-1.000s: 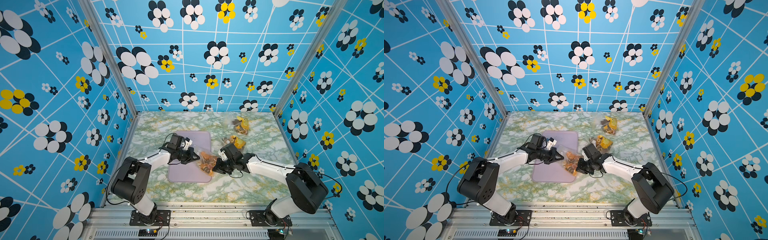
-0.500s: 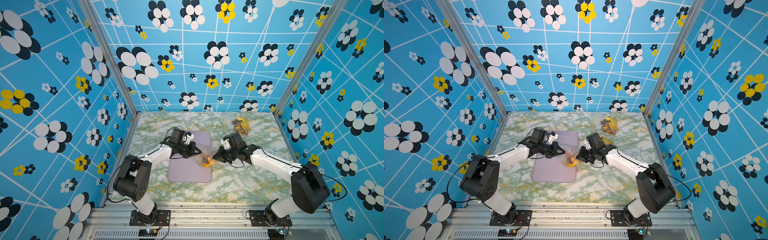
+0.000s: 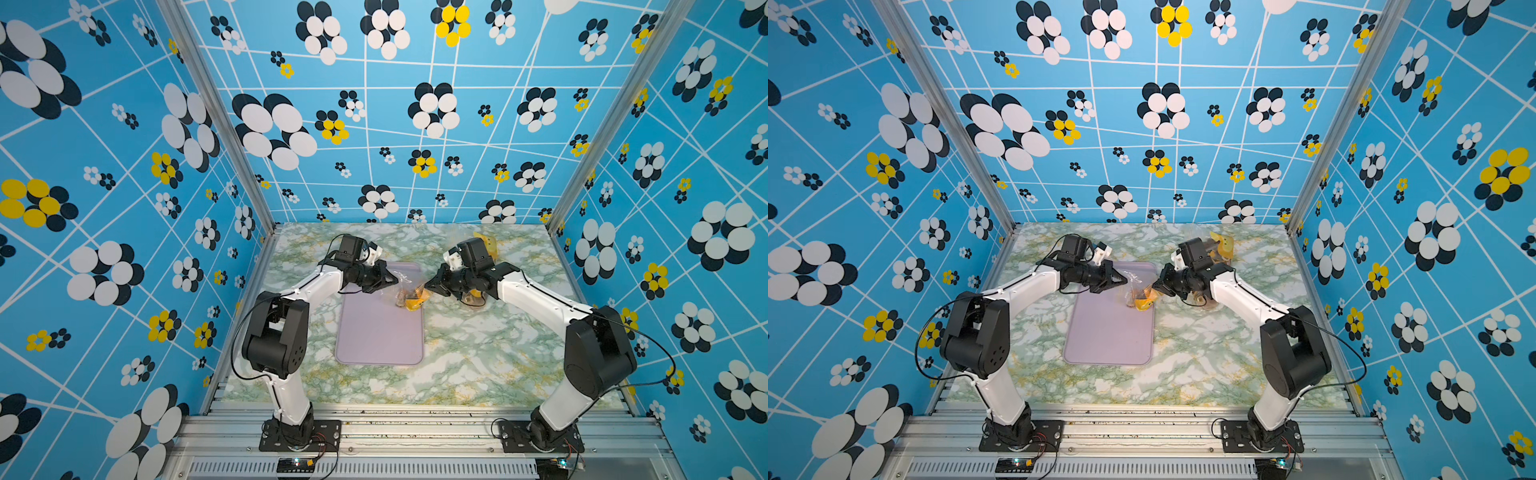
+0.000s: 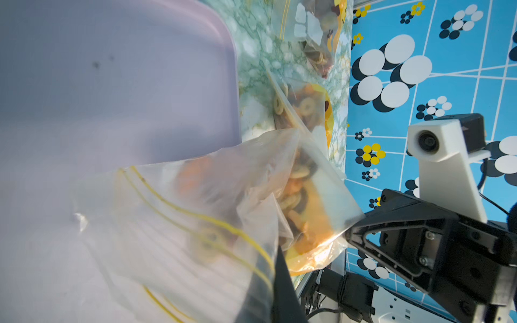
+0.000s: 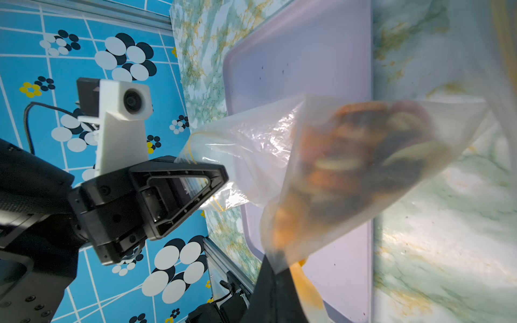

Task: Pour cookies out of the ziploc bag
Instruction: 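Pour the cookies out of the ziploc bag onto the tray.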

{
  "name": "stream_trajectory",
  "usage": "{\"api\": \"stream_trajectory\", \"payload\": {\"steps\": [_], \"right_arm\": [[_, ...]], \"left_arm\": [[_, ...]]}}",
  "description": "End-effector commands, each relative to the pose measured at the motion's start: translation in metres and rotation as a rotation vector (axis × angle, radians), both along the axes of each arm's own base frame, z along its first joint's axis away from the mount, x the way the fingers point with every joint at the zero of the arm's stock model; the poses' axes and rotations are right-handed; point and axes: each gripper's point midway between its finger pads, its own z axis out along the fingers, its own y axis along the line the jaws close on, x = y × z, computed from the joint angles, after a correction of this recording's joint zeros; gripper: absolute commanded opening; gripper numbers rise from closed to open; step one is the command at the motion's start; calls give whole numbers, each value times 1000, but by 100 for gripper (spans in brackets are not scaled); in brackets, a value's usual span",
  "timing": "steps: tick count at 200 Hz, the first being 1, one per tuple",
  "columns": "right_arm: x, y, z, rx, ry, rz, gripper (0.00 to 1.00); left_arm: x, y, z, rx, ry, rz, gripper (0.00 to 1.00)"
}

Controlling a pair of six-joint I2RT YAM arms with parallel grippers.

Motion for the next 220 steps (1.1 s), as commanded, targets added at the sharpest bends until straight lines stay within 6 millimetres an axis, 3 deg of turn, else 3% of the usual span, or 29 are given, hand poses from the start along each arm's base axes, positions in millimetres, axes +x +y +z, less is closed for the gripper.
{"api": "stream_trajectory", "payload": {"steps": [1,61,116,138,158,168,187,220], "right_arm": [[19,11,19,39,-41,24,0],[53,23,10,44,-32,-14,0],[62,20,-4,19,-18,-51,0],[62,21,-11,22,-1,-57,0],[63,21,-14,21,4,-60,0],[64,21,-15,21,5,-60,0],[65,22,-15,20,5,-61,0],[67,21,-11,21,5,-67,0]], "left_arm": [[15,3,9,-26,3,5,0],[54,20,-4,-18,39,34,1],[62,19,-29,-17,100,13,7],[59,22,-29,1,101,3,22],[53,29,-31,55,92,1,42],[49,31,-31,68,89,3,58],[43,36,-27,100,66,14,74],[36,51,-24,202,32,49,78]]}}
